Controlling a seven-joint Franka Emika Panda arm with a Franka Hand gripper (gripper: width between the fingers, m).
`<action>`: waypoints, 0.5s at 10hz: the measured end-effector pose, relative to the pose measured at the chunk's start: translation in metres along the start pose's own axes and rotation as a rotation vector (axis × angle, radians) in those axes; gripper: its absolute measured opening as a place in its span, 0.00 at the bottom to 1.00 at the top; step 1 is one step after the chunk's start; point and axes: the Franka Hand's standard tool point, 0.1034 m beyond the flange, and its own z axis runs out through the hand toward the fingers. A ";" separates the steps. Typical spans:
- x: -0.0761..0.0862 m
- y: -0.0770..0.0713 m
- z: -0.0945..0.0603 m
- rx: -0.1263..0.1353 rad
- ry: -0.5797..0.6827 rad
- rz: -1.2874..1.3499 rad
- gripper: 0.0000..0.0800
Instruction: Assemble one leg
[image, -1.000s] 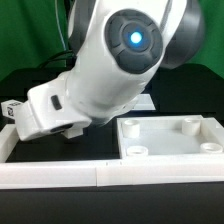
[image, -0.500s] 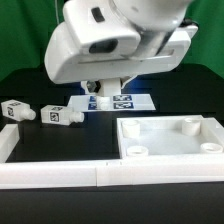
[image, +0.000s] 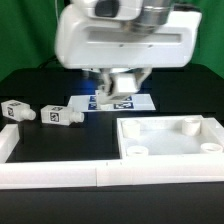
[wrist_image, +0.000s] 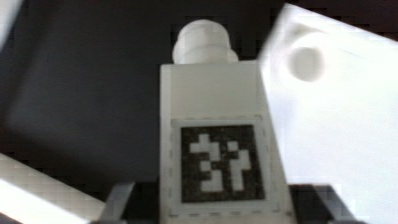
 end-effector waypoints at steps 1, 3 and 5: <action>0.015 -0.018 -0.003 0.018 0.042 0.039 0.36; 0.048 -0.048 -0.020 0.055 0.172 0.135 0.36; 0.061 -0.046 -0.028 0.037 0.315 0.138 0.36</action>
Offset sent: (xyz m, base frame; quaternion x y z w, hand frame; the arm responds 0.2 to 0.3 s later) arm 0.0259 0.0205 0.0301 -0.0553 0.0529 0.0762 0.9942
